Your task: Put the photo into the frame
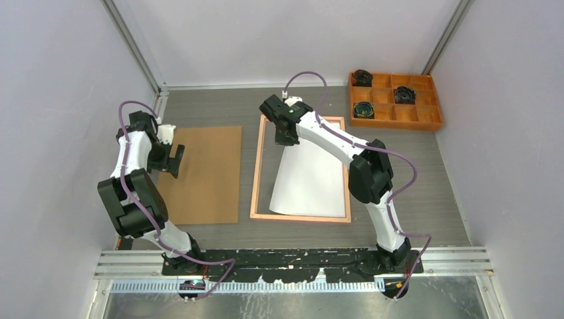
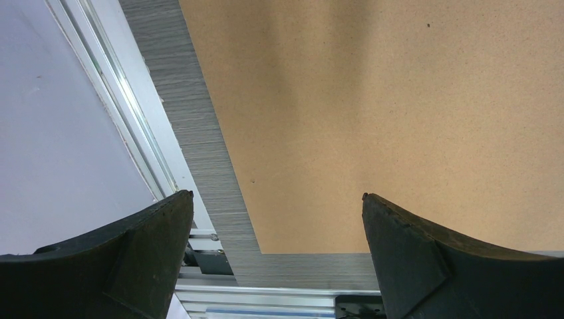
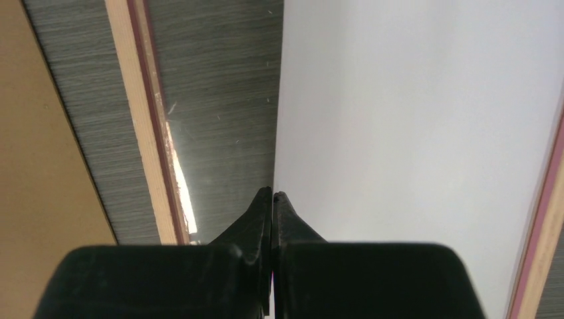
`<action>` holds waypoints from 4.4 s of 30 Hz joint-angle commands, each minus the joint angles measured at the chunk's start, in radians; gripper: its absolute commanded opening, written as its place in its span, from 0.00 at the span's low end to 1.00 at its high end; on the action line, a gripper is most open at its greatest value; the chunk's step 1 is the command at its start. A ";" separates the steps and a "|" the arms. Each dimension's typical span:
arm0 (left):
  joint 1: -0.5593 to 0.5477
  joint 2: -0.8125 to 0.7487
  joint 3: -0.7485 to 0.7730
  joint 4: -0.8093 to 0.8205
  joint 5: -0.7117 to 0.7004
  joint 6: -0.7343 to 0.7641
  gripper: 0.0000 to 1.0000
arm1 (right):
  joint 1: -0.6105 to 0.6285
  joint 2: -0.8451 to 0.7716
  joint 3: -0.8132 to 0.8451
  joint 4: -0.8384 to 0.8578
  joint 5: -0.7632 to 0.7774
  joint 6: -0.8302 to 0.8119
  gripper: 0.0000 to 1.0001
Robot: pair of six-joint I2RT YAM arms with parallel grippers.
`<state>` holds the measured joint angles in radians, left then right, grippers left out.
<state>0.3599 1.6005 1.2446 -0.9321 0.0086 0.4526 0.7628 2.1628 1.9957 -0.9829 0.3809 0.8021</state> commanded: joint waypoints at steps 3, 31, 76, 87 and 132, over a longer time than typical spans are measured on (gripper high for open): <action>0.000 -0.033 -0.008 0.013 -0.001 0.006 1.00 | 0.016 -0.014 0.086 -0.027 0.083 -0.067 0.01; 0.005 -0.029 -0.014 0.034 -0.066 0.015 1.00 | 0.015 -0.079 -0.020 0.166 -0.167 -0.168 1.00; 0.091 0.251 -0.141 0.480 -0.372 -0.030 0.92 | 0.202 0.232 0.055 0.472 -0.273 0.168 1.00; 0.090 0.260 -0.179 0.366 -0.192 -0.002 0.90 | 0.201 0.285 0.076 0.555 -0.367 0.269 1.00; 0.082 0.224 -0.181 0.256 -0.070 0.081 0.72 | 0.187 0.084 -0.256 1.614 -0.839 0.904 0.89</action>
<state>0.4648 1.7897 1.1107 -0.5503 -0.2581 0.5850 0.9718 2.3268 1.7355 0.5968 -0.4412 1.7058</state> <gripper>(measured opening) 0.719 0.893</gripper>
